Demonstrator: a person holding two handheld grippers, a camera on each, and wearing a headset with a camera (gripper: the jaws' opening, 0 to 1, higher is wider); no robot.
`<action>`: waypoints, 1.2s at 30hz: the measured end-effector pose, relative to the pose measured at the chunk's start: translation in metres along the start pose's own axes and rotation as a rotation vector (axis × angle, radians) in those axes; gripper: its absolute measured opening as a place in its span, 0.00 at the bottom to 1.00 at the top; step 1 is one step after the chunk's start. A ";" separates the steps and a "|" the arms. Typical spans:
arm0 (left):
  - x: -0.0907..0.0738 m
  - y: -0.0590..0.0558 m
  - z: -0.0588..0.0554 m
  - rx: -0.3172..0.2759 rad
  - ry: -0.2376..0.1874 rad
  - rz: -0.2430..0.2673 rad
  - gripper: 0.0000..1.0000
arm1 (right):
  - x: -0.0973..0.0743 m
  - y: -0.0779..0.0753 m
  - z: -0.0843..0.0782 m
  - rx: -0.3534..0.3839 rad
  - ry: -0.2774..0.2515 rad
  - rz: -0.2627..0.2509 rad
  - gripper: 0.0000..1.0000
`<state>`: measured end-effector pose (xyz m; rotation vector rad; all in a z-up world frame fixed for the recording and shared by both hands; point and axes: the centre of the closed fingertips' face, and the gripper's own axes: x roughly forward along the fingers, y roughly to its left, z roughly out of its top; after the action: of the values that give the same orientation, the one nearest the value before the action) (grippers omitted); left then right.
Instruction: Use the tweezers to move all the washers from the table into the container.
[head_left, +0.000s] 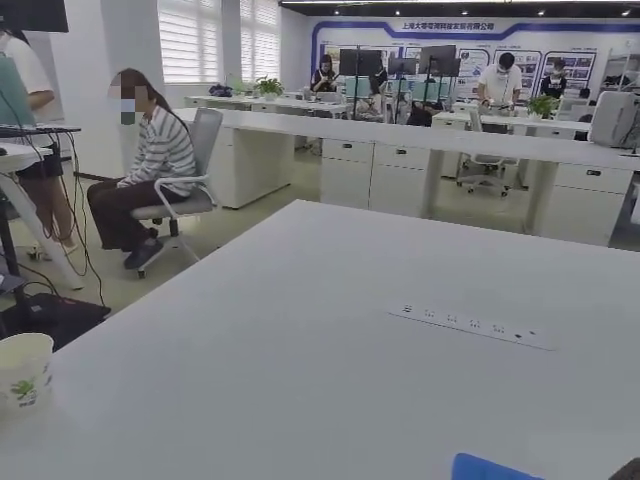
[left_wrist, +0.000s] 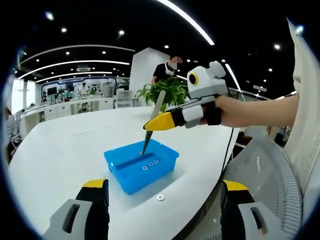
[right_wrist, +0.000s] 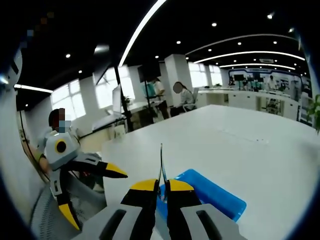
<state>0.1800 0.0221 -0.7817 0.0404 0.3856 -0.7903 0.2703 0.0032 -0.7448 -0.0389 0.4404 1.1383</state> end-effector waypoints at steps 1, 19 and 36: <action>0.000 0.000 0.000 -0.001 -0.001 0.000 0.94 | 0.001 -0.002 0.000 0.007 0.006 -0.002 0.03; 0.000 0.001 0.000 -0.007 -0.005 0.002 0.94 | 0.021 -0.030 -0.016 0.055 0.100 -0.036 0.03; -0.001 -0.001 0.006 -0.030 -0.037 -0.011 0.95 | 0.038 -0.038 -0.035 0.056 0.184 -0.030 0.03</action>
<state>0.1807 0.0209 -0.7762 -0.0045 0.3630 -0.7945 0.3060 0.0116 -0.7974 -0.1018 0.6334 1.0967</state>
